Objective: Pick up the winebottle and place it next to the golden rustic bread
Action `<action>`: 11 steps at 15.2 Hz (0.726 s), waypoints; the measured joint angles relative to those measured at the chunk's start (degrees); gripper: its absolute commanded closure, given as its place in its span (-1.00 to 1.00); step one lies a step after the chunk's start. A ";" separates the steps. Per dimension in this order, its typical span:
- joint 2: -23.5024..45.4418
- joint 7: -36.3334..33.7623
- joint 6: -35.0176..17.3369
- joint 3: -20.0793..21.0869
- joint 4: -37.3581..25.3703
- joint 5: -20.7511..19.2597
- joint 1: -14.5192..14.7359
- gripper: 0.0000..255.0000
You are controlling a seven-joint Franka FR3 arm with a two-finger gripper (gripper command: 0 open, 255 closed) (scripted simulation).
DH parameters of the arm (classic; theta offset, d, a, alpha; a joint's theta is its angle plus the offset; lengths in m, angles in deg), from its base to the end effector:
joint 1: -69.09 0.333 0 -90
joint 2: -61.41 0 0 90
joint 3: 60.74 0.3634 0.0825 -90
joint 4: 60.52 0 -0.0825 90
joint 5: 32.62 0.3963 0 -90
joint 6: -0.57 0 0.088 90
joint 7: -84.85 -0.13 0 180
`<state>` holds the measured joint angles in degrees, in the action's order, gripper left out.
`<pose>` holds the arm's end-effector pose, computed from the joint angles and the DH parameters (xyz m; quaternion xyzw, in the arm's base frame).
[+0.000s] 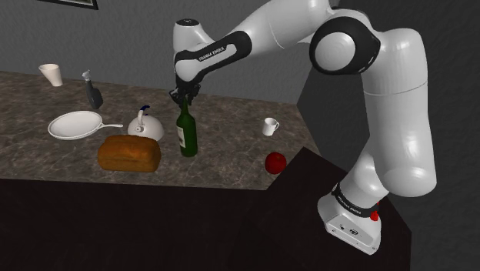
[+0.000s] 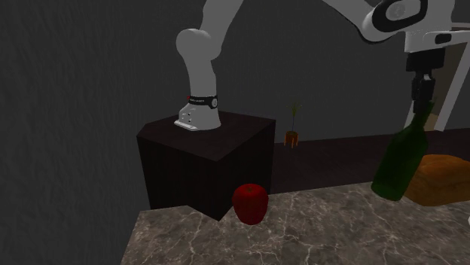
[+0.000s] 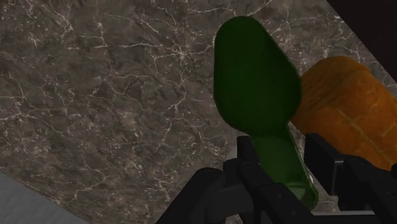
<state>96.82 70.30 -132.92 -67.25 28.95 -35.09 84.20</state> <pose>0.7461 0.1258 0.3095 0.9956 -0.0252 0.0848 0.0323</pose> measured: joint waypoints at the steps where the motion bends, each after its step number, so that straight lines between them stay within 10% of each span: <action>1: 0.54 0.09 -0.49 0.03 -0.06 0.05 -0.11 1.00; 11: 4.70 -0.21 -5.66 0.17 0.97 0.18 -0.31 1.00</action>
<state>101.52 70.09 -138.58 -67.09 29.91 -34.91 83.89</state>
